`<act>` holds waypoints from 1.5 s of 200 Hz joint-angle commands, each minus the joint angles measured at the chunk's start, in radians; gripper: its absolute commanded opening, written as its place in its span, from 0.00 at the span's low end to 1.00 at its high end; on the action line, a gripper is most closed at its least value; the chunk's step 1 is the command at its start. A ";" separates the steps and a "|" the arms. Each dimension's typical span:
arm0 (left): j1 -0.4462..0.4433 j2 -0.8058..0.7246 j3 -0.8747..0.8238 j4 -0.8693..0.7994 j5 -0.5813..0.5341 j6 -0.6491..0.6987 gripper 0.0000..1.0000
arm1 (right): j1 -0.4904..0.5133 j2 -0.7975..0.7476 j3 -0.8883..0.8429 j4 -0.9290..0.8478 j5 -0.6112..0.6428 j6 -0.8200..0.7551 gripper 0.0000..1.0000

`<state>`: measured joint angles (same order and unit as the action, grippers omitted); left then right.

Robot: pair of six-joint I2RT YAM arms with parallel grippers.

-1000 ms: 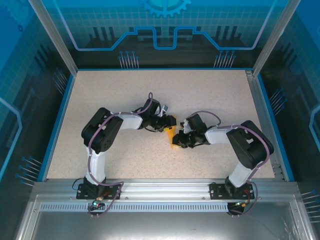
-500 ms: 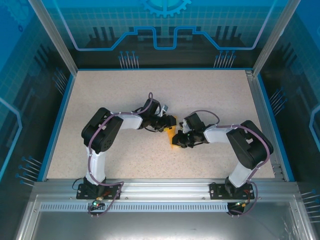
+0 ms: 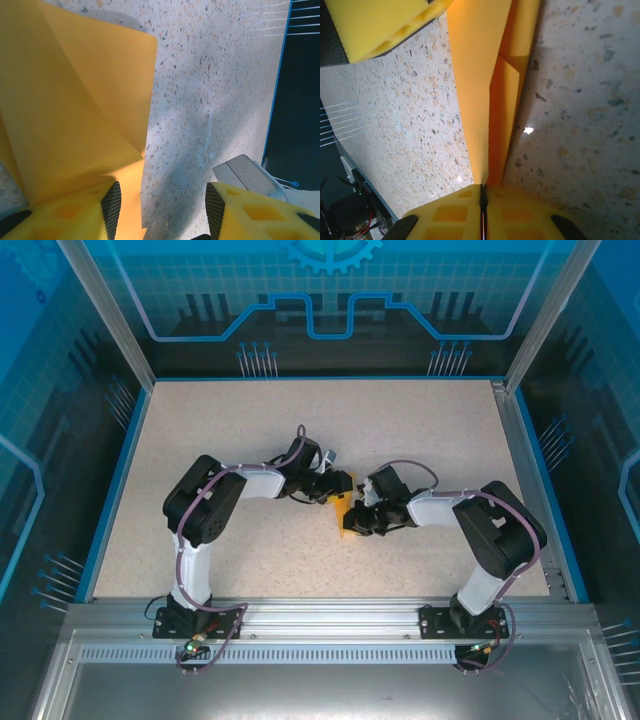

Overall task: Fold a paper plane with a square sheet of paper (pick it up from the middle)
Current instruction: Fold the wing for the fifth time at the center of the table.

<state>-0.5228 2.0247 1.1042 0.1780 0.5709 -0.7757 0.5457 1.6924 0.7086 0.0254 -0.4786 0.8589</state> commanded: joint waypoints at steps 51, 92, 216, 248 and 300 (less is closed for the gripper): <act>-0.005 0.039 0.005 -0.044 -0.008 0.021 0.51 | 0.031 -0.015 0.000 -0.063 0.007 -0.011 0.16; -0.006 0.038 0.002 -0.049 -0.008 0.024 0.51 | -0.022 -0.151 -0.093 0.040 0.034 0.043 0.20; -0.005 0.038 0.005 -0.055 -0.003 0.027 0.51 | -0.001 -0.018 -0.066 0.316 -0.050 0.139 0.08; -0.005 0.038 0.003 -0.055 -0.002 0.025 0.51 | -0.002 0.031 -0.071 0.334 -0.056 0.145 0.08; -0.005 0.040 0.006 -0.061 -0.006 0.027 0.51 | 0.002 0.051 -0.115 0.360 -0.064 0.142 0.08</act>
<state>-0.5228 2.0247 1.1042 0.1772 0.5709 -0.7753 0.5362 1.7279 0.6163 0.3614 -0.5121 0.9993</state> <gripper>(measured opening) 0.509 0.079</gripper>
